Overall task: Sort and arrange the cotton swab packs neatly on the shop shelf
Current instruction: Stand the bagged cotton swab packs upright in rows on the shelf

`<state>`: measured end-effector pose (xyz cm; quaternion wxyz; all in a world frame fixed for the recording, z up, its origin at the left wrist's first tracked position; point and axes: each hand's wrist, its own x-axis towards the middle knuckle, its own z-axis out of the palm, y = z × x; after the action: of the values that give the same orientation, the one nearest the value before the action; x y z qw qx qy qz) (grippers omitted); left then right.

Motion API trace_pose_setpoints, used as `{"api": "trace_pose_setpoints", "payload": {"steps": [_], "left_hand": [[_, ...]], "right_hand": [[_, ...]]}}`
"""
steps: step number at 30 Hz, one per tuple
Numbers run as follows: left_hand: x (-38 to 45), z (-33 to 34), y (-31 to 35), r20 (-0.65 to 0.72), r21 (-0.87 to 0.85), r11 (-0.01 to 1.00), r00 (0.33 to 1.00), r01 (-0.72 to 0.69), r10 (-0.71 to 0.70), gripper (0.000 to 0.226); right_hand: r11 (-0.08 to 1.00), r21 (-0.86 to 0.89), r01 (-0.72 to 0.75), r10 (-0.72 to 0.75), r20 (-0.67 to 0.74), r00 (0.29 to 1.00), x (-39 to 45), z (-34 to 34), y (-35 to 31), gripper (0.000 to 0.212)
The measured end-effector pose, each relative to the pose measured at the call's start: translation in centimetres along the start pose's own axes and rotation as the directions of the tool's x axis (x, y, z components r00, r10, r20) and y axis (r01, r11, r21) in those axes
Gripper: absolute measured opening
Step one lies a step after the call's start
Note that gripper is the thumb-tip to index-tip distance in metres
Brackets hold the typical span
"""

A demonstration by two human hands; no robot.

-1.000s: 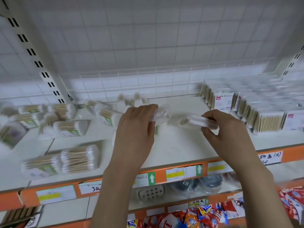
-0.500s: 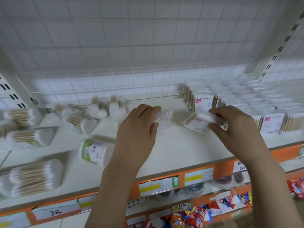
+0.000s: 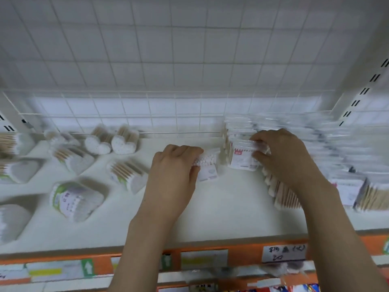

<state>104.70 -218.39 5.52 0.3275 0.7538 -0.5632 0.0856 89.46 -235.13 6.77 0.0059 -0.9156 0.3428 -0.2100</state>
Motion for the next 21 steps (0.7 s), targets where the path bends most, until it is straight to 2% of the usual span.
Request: {"api": "trace_pose_setpoints", "payload": {"steps": [5, 14, 18, 21], "left_hand": [[-0.4, 0.9, 0.7, 0.024, 0.023, 0.999, 0.999, 0.032, -0.033, 0.030], [-0.5, 2.6, 2.6, 0.020, 0.039, 0.998, 0.999, 0.039, -0.040, 0.030], [0.1, 4.0, 3.9, 0.049, 0.055, 0.998, 0.998, 0.027, -0.029, 0.030], [1.1, 5.1, 5.0, 0.072, 0.067, 0.998, 0.997, 0.002, -0.006, 0.031]], "right_hand": [[0.999, 0.030, 0.038, -0.040, 0.045, 0.998, 0.8, 1.3, 1.6, 0.026], [0.993, 0.120, -0.008, -0.005, 0.106, 0.994, 1.2, 2.3, 2.2, 0.034], [0.988, 0.155, 0.010, -0.020, 0.062, 0.998, 0.7, 1.2, 2.7, 0.040], [0.985, 0.174, 0.009, -0.010, 0.000, 1.000, 0.1, -0.2, 3.3, 0.036]]}}
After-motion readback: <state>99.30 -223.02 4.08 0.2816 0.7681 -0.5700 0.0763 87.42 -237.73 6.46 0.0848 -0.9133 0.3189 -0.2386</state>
